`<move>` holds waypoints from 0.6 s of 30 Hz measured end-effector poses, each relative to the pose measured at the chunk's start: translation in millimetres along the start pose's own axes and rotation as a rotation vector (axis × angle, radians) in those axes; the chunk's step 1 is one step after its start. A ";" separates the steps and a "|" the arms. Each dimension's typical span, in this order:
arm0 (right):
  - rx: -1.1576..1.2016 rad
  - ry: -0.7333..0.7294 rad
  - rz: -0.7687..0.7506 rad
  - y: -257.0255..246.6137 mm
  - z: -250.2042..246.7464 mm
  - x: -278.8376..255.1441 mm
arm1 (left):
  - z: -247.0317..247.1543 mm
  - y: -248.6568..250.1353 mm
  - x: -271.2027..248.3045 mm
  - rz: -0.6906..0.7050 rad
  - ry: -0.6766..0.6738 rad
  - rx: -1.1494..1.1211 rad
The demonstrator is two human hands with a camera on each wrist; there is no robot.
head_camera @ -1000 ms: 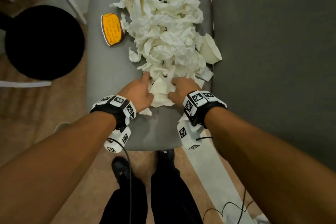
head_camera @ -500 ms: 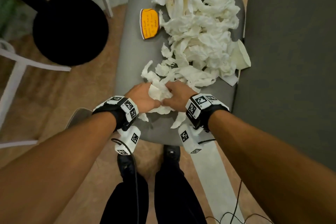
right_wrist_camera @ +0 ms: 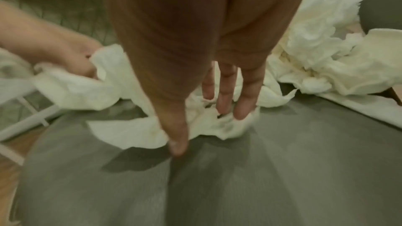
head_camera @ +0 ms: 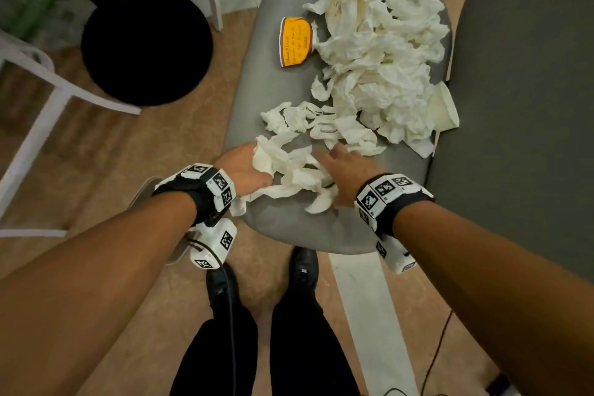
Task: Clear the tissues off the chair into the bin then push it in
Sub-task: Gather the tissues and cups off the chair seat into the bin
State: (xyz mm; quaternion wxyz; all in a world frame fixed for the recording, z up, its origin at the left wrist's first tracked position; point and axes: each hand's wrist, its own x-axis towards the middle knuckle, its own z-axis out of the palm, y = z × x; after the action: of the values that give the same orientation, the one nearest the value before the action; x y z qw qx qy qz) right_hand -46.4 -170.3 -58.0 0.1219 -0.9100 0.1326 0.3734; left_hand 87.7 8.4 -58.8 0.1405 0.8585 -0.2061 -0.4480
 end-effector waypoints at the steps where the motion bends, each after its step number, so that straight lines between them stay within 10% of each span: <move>1: 0.047 -0.006 0.002 -0.6 5.2 2.0 | 1.9 0.7 -2.0 -0.011 0.024 -0.022; 18: 0.386 0.108 -0.121 -81.5 1.2 18.9 | 4.6 -22.0 -23.2 0.238 -0.024 -0.089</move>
State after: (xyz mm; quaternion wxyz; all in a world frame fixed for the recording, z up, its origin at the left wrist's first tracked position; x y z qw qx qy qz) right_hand -7.1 -96.6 -62.2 0.3088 -0.8949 0.1530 0.2835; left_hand 77.0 38.5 -54.3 0.2280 0.8154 -0.2883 -0.4471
